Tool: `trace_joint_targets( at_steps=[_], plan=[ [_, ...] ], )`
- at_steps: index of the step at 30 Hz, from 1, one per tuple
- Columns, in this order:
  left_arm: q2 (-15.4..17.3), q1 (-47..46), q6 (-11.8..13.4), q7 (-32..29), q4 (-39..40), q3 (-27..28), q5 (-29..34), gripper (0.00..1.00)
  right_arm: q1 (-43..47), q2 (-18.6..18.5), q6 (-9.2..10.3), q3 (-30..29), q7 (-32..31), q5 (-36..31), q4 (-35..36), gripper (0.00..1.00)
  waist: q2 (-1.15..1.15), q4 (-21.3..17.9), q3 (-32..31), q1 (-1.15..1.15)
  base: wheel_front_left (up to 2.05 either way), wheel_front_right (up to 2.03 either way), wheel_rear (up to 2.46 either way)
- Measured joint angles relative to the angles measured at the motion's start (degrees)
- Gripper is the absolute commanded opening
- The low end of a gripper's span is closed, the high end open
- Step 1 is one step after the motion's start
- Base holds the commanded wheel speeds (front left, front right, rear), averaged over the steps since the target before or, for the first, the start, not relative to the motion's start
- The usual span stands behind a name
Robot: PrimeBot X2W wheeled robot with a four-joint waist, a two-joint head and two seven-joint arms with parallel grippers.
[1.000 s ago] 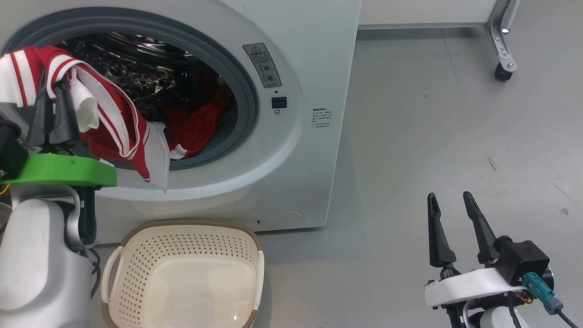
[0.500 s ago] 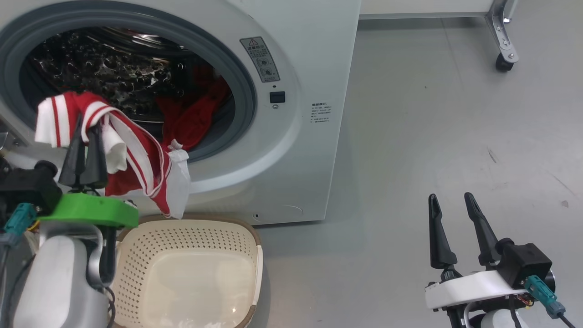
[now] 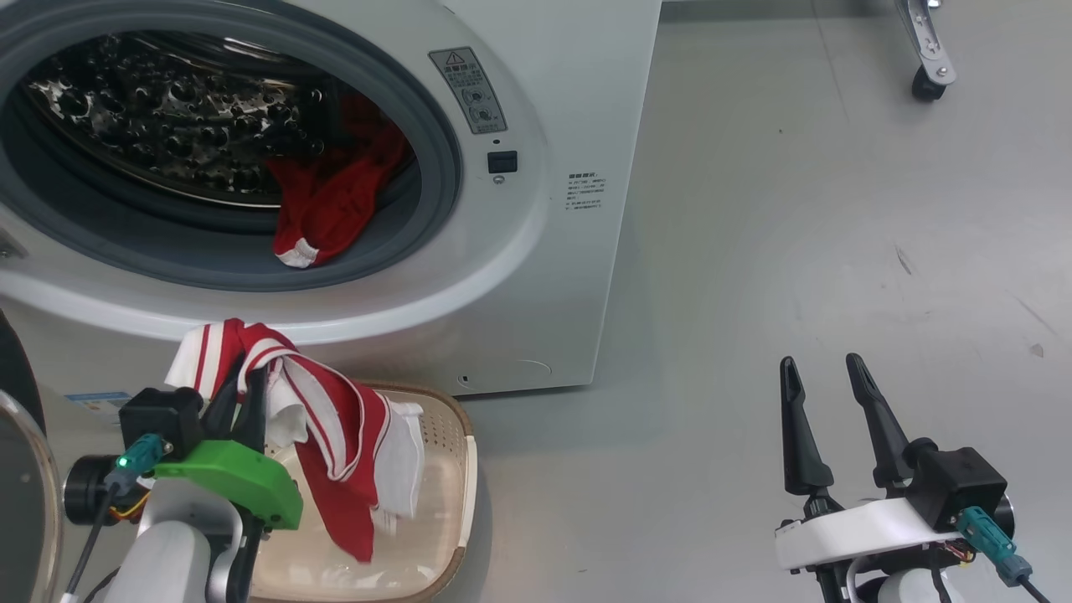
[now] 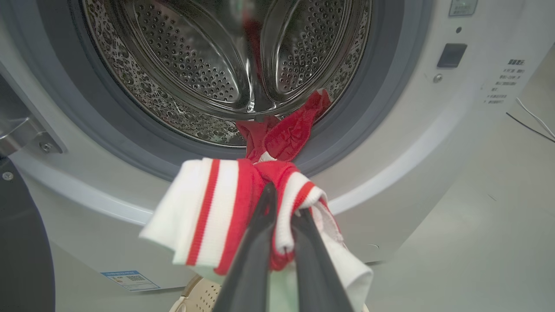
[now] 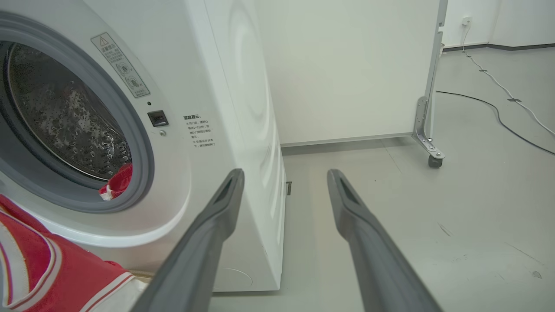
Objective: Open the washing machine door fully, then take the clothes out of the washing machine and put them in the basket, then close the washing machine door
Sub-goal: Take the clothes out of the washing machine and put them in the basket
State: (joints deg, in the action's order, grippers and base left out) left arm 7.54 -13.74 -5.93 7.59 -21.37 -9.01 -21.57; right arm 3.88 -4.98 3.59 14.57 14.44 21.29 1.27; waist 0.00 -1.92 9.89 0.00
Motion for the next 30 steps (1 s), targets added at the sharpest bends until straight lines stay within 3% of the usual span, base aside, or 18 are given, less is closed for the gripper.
trace_joint_targets(
  at_steps=[16,30],
  plan=[
    [0.9,0.3,-0.4,-3.5,-7.3,-2.3,2.0,0.00,-1.9,0.5,0.00,1.9,0.0,-0.9,1.1,1.00,0.00,-1.8,5.5,0.00,0.00,0.00,0.00],
    [4.1,-4.5,-0.5,-5.6,-14.2,-3.0,3.4,0.00,-6.2,1.0,0.00,4.1,0.0,-2.3,2.1,1.00,0.00,-5.3,14.0,0.00,0.00,0.00,0.00]
  ],
)
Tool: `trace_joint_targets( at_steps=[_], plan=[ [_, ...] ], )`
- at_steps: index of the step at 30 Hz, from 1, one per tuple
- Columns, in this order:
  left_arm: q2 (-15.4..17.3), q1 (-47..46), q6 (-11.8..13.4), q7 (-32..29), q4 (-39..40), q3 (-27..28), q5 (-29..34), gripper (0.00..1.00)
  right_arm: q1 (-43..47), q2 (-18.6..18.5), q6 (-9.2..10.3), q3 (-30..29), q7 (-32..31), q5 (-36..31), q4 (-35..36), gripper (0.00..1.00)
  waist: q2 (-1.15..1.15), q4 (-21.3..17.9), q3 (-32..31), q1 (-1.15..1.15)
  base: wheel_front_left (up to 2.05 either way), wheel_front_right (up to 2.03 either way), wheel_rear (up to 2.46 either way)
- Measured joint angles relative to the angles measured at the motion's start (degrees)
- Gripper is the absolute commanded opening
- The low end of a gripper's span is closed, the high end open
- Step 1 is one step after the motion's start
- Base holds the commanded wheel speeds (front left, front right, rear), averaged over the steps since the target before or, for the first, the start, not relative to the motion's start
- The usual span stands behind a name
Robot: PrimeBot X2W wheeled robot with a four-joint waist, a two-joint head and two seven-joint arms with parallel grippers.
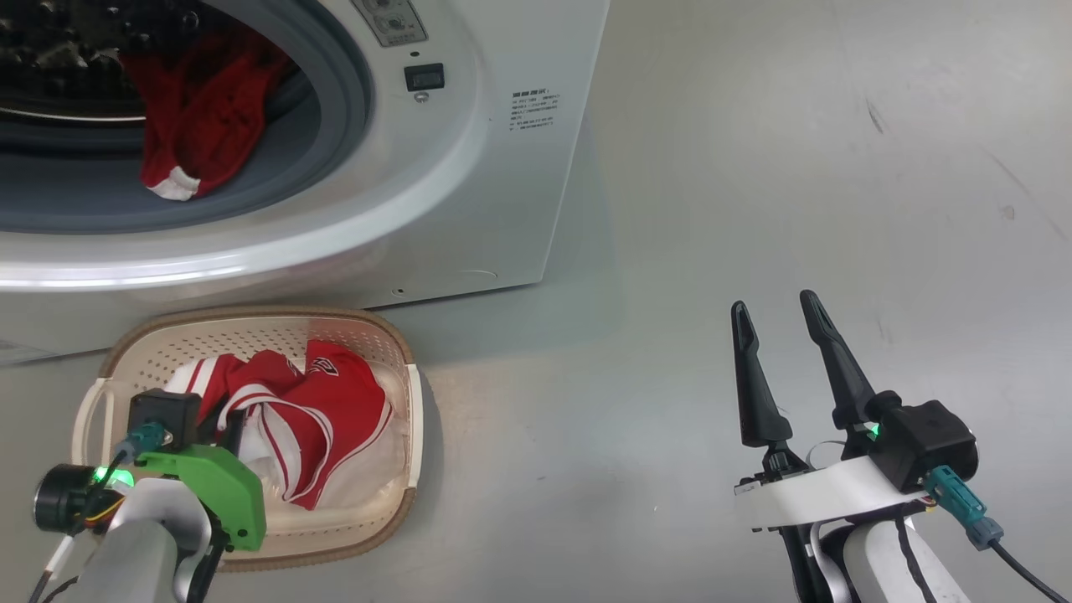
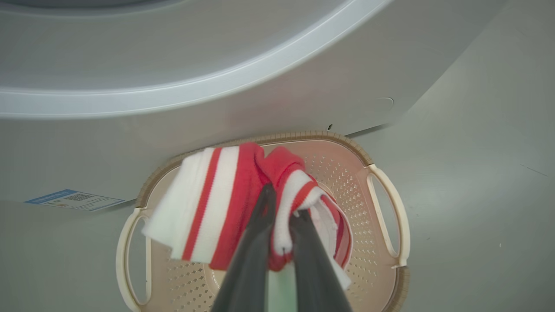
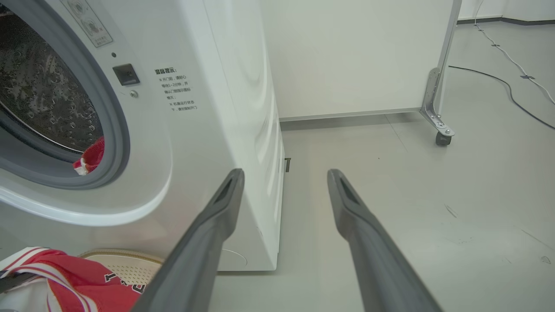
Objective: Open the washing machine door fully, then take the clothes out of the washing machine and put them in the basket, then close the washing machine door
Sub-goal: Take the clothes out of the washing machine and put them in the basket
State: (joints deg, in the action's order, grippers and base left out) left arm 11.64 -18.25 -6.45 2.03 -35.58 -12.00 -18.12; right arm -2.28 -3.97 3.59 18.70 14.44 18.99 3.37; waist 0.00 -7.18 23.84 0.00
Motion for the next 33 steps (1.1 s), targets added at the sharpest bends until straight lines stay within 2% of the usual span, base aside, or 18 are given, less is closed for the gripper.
trace_joint_targets(
  at_steps=[13,26,27,28,29,30,33],
  plan=[
    [1.5,-4.8,-0.4,0.6,-5.9,0.6,0.0,0.00,-2.3,0.4,0.07,0.3,0.0,-0.6,0.0,1.00,0.00,-3.3,6.6,0.00,0.00,0.00,0.00],
    [1.4,-6.1,-0.4,2.2,-13.3,2.0,-0.5,0.00,-3.8,0.4,0.12,-0.1,0.0,-1.1,-0.4,1.00,0.00,-3.5,8.4,0.00,0.00,0.00,0.00],
    [1.2,-6.3,-0.4,2.4,-13.8,1.9,-0.5,0.07,-3.9,0.4,0.21,-0.3,0.0,-1.2,-0.5,1.00,0.00,-3.4,8.3,0.00,0.00,0.00,0.00],
    [0.8,-6.6,-0.4,2.4,-14.2,1.8,-0.5,0.42,-4.1,0.4,0.53,-0.4,0.0,-1.2,-0.6,1.00,0.00,-3.2,8.2,0.00,0.00,0.00,0.00],
    [0.4,-6.8,-0.4,2.8,-14.4,1.7,-0.5,0.89,-4.3,0.4,0.60,-0.4,0.0,-1.3,-0.7,1.00,0.00,-3.0,8.1,0.00,0.00,0.00,0.00],
    [0.1,-7.0,-0.4,3.2,-14.6,1.6,-0.5,1.00,-4.3,0.4,0.60,-0.4,0.0,-1.4,-0.8,1.00,0.00,-2.9,8.0,0.00,0.00,0.00,0.00],
    [-0.1,-7.7,-0.4,3.6,-15.8,1.4,-0.5,1.00,-4.3,0.5,0.60,-0.4,0.0,-1.4,-1.1,1.00,0.00,-2.4,7.6,0.00,0.00,0.00,0.00]
  ],
)
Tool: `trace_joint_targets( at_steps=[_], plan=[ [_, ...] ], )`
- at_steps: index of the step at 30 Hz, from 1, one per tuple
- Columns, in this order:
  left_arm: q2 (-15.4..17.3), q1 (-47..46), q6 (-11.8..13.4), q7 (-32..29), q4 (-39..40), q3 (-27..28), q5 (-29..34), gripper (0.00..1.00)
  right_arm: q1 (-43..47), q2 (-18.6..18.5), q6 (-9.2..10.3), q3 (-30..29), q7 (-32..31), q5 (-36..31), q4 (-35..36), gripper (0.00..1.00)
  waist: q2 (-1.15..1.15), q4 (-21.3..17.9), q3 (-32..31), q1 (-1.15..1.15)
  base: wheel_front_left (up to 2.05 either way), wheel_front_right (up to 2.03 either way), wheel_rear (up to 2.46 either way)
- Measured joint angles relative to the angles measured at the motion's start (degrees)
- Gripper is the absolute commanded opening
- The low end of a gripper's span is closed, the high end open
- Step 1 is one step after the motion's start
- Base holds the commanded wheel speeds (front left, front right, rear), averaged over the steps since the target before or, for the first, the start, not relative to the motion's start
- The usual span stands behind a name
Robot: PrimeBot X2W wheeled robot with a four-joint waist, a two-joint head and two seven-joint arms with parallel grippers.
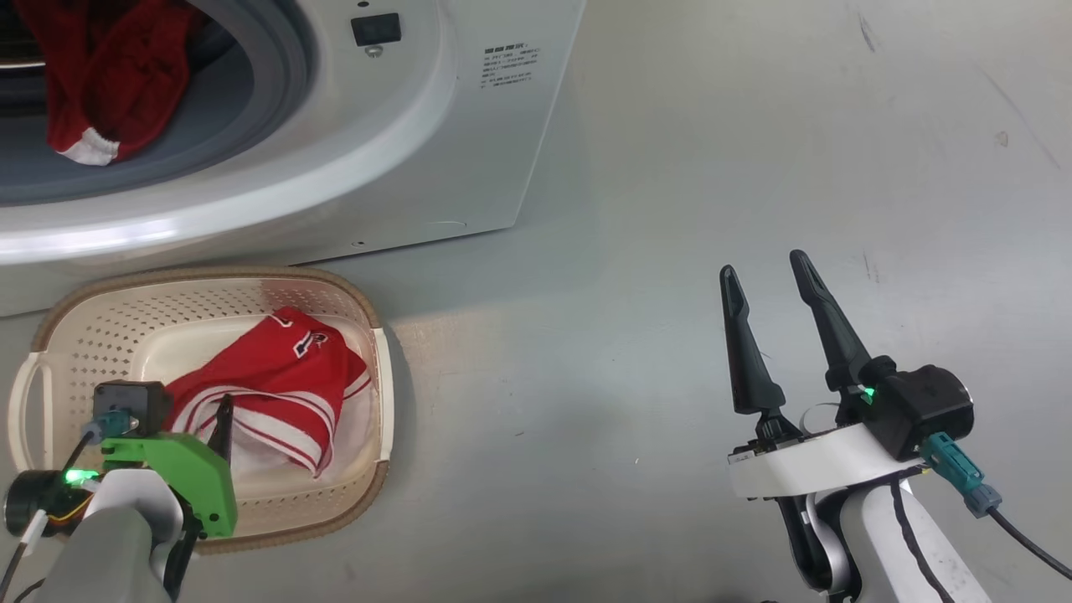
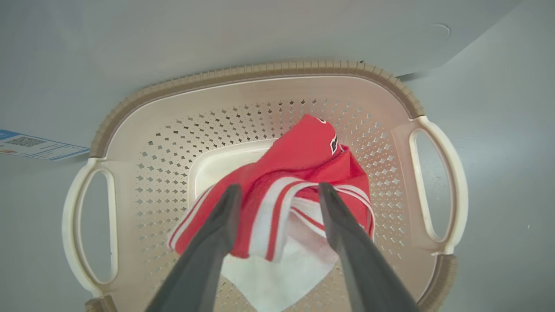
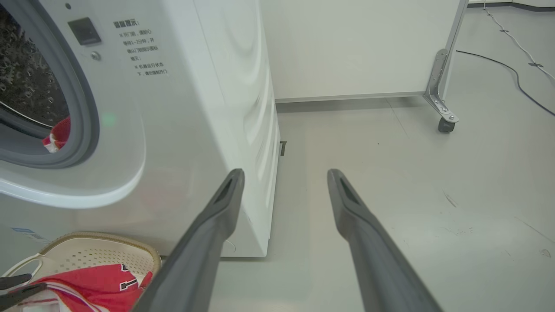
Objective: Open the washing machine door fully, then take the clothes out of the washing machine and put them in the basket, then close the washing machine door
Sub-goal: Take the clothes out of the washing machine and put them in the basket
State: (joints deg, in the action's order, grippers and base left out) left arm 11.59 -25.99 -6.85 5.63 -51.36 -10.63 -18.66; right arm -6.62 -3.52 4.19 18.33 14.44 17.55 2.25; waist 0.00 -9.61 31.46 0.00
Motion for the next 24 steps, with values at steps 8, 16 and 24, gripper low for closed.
trace_joint_targets(
  at_steps=[8,16,24],
  plan=[
    [-0.6,-0.5,0.0,2.1,-2.7,-0.5,-0.2,1.00,-0.1,0.0,0.00,-0.3,0.0,0.0,-1.1,1.00,0.00,0.9,-1.7,0.00,0.00,0.00,0.00],
    [-2.5,-2.3,0.0,6.0,-3.1,-0.8,-0.5,1.00,-1.0,0.0,-0.02,-1.8,0.0,0.0,-1.9,1.00,0.00,2.1,-4.8,0.00,0.00,0.00,0.00],
    [-3.9,-2.5,-0.1,7.6,-2.3,-1.5,-0.8,1.00,-1.0,0.0,-0.37,-3.4,0.0,0.5,-3.2,1.00,0.00,4.2,-9.4,0.00,0.00,0.00,0.00]
  ],
)
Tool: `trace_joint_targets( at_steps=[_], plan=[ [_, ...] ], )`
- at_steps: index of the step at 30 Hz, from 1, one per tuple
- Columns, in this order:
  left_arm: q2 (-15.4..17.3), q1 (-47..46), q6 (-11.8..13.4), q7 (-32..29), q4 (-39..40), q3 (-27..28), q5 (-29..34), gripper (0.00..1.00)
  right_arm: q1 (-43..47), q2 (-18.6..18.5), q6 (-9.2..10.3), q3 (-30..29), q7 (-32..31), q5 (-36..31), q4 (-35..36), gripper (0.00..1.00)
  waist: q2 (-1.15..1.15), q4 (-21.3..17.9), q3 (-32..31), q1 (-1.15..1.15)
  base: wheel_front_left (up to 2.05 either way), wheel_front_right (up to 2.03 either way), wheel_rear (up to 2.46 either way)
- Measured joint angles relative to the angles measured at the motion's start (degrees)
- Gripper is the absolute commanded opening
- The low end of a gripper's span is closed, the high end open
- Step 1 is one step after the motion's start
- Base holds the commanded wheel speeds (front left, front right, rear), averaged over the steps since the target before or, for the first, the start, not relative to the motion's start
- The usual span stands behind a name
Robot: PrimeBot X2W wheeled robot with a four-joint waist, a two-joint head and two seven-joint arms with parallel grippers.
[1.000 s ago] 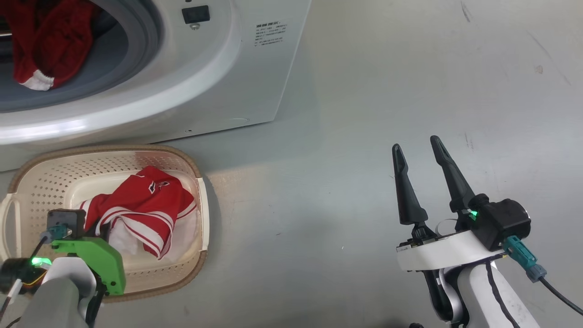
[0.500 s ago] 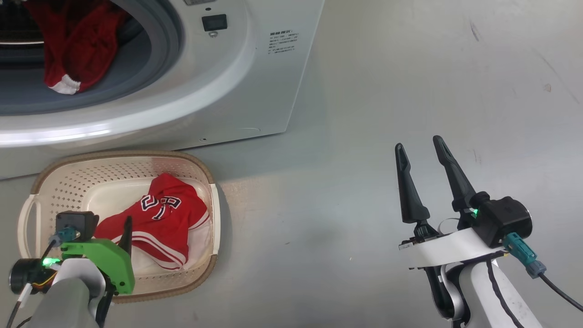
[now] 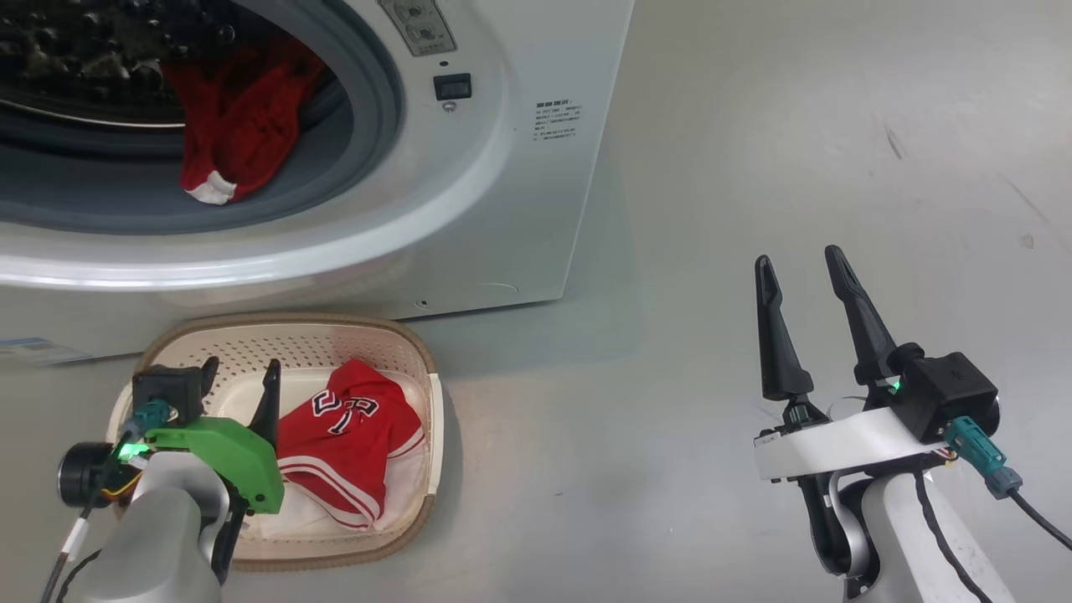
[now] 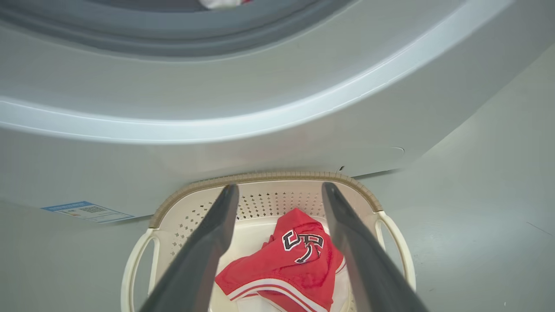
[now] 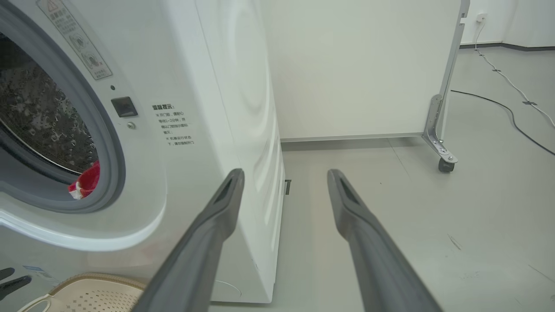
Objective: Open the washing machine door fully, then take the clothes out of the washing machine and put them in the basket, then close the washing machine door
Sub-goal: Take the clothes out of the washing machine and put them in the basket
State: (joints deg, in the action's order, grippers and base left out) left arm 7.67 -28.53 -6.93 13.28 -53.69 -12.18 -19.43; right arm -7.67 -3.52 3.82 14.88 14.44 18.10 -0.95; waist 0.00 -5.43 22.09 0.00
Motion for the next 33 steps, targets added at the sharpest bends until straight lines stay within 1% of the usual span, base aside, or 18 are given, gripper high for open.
trace_joint_targets(
  at_steps=[5,18,22,25,33],
  plan=[
    [-0.7,0.0,0.0,0.5,1.3,-1.3,0.1,1.00,0.6,-0.1,-0.21,-1.0,0.0,0.4,-0.7,1.00,0.00,1.6,-3.2,0.00,0.00,0.00,0.00],
    [-2.2,1.4,-0.3,1.0,6.7,-4.4,0.6,1.00,6.0,-0.6,-0.23,-3.0,0.0,1.7,-1.4,1.00,0.00,5.7,-11.5,0.00,0.00,0.00,0.00],
    [-2.7,3.4,-0.3,1.0,9.7,-4.0,0.2,1.00,7.2,-0.8,-0.24,-3.1,0.0,2.1,-1.4,1.00,0.00,6.6,-13.7,0.00,0.00,0.00,0.00],
    [-3.0,5.0,-0.3,1.0,12.1,-2.3,-0.9,1.00,8.0,-0.9,-0.73,-3.2,0.0,2.3,-1.3,1.00,0.00,7.1,-15.2,0.00,0.00,0.00,0.00],
    [-3.3,9.6,-0.3,1.0,18.2,-0.1,-1.3,1.00,10.8,-1.2,-0.73,-3.6,0.0,2.6,-0.5,1.00,0.00,7.9,-18.0,0.00,0.00,0.00,0.00]
  ],
)
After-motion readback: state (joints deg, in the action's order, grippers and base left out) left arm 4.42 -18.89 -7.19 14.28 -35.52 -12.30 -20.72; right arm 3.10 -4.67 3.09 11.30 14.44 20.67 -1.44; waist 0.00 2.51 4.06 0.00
